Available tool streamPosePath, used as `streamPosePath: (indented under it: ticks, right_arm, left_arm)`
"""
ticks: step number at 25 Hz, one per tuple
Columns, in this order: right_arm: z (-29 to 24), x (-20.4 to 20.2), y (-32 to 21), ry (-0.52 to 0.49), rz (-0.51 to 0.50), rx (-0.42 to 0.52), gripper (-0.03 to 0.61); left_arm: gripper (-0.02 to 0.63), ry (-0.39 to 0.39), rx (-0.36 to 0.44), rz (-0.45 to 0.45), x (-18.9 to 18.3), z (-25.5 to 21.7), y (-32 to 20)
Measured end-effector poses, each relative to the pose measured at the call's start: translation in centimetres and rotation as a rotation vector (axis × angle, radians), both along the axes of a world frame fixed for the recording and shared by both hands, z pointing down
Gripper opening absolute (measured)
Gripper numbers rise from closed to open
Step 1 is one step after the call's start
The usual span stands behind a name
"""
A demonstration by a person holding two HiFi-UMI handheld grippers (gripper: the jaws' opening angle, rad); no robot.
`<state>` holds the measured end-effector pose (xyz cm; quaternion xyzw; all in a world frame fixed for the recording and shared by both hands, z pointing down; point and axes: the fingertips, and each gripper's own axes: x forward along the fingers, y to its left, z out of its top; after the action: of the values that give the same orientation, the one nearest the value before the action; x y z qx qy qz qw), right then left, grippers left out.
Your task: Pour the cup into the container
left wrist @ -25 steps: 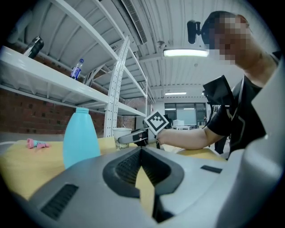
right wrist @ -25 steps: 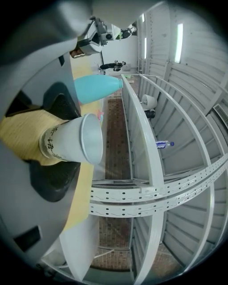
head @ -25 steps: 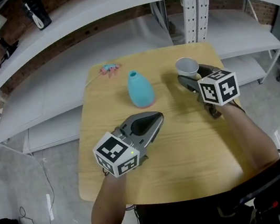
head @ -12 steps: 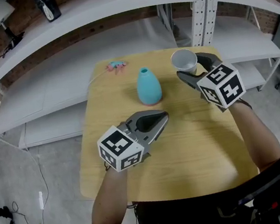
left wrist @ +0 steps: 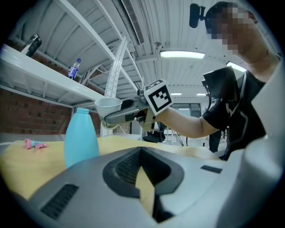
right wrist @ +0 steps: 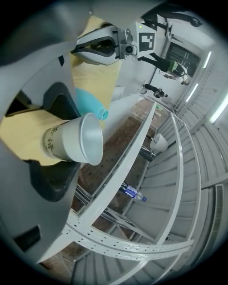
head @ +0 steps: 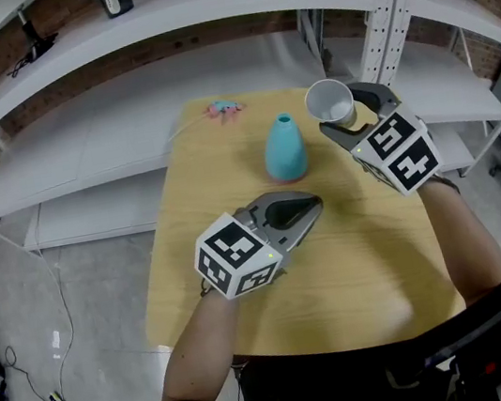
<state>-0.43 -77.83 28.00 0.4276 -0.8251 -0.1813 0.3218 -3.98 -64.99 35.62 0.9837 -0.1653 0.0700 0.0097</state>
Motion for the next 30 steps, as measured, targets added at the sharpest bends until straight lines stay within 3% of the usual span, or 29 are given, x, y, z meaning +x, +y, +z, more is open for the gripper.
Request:
streamPosePath:
  ticks: [10,30]
  right_arm:
    - [-0.6,-1.9,-0.5,0.227,-0.023,0.077,0.294]
    - [-1.6,-3.9,-1.5,0.475,-0.042,0.18,0.293]
  left_arm:
    - [-0.002,-0.001,-0.002,0.002,-0.2,0.0,0.0]
    - [-0.002,-0.001,-0.002,-0.004,-0.2,0.0,0.1]
